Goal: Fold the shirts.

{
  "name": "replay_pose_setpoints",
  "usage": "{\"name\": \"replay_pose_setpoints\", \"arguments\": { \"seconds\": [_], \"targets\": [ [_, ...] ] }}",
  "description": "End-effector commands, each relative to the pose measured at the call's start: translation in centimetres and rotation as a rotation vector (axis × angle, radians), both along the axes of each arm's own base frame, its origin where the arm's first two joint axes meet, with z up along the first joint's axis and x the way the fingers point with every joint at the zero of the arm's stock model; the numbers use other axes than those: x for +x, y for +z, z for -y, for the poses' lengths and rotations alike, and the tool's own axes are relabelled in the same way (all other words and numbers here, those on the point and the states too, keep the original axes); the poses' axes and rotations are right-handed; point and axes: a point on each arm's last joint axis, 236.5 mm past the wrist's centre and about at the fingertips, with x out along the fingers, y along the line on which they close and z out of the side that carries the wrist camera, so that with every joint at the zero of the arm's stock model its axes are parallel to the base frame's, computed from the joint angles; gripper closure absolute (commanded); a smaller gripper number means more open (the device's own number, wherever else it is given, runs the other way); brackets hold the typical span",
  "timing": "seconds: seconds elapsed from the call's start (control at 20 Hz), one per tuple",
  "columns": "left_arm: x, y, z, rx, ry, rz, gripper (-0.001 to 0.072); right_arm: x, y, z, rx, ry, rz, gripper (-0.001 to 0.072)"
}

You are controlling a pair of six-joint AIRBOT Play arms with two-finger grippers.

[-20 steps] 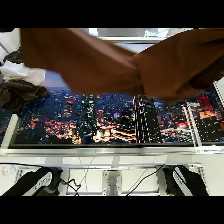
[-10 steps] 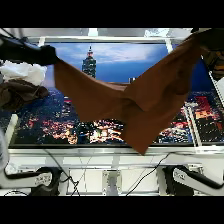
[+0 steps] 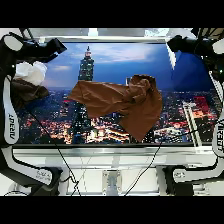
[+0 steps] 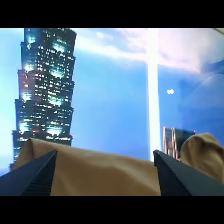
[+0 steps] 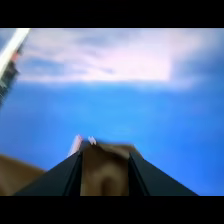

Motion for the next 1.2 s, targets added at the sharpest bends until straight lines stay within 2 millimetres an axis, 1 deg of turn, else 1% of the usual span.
{"name": "replay_pose_setpoints", "arguments": {
  "seconds": [0.0, 0.05, 0.1, 0.15, 0.25, 0.3, 0.45, 0.55, 0.65, 0.7, 0.75, 0.9, 0.95, 1.1, 1.15],
  "targets": [
    [-3.6, -4.2, -2.1, 0.158, -0.084, -0.191, 0.0014, -6.3, -8.0, 6.0, -0.162, -0.079, -0.396, 0.0366],
    [-5.3, -6.2, -3.4, 0.227, -0.094, -0.286, 0.0014, -8.9, -10.5, 6.8, -0.167, -0.072, -0.525, 0.0366],
    [-6.6, -7.5, -4.4, 0.276, -0.099, -0.352, 0.0015, -11.2, -12.7, 6.7, -0.143, -0.053, -0.633, 0.0366],
    [-7.3, -8.2, -5.0, 0.310, -0.109, -0.383, 0.0015, -13.1, -14.6, 6.6, -0.123, -0.033, -0.720, 0.0367],
    [-7.4, -8.3, -4.9, 0.309, -0.118, -0.387, 0.0015, -16.1, -18.6, 6.3, -0.087, -0.025, -0.847, 0.0365],
    [-7.3, -8.2, -4.6, 0.298, -0.121, -0.381, 0.0015, -17.4, -20.5, 5.6, -0.051, -0.015, -0.896, 0.0337],
    [-7.1, -8.1, -4.5, 0.296, -0.122, -0.371, 0.0015, -21.2, -25.5, 2.3, 0.082, 0.044, -1.008, 0.0318],
    [-7.1, -8.2, -4.5, 0.297, -0.123, -0.373, 0.0015, -23.4, -28.2, 1.8, 0.112, 0.039, -1.057, 0.0309],
    [-7.1, -8.2, -4.5, 0.297, -0.123, -0.373, 0.0015, -24.8, -29.7, 1.7, 0.135, 0.033, -1.081, 0.0300],
    [-7.1, -8.2, -4.5, 0.296, -0.123, -0.372, 0.0015, -24.9, -30.2, 1.4, 0.165, 0.024, -1.075, 0.0286],
    [-7.2, -8.2, -4.5, 0.293, -0.125, -0.375, 0.0015, -24.6, -30.5, 1.1, 0.197, 0.013, -1.053, 0.0282],
    [-7.4, -8.1, -3.8, 0.270, -0.140, -0.381, 0.0015, -23.2, -31.1, 0.7, 0.253, -0.033, -0.985, 0.0273],
    [-7.5, -8.1, -3.7, 0.266, -0.143, -0.383, 0.0015, -22.4, -31.1, 0.4, 0.278, -0.048, -0.958, 0.0273],
    [-7.5, -8.0, -3.5, 0.255, -0.147, -0.381, 0.0016, -19.6, -30.4, -1.7, 0.428, -0.079, -0.843, 0.0273],
    [-7.5, -8.0, -3.4, 0.253, -0.148, -0.381, 0.0015, -19.0, -30.3, -2.0, 0.453, -0.083, -0.819, 0.0273]
  ]
}}
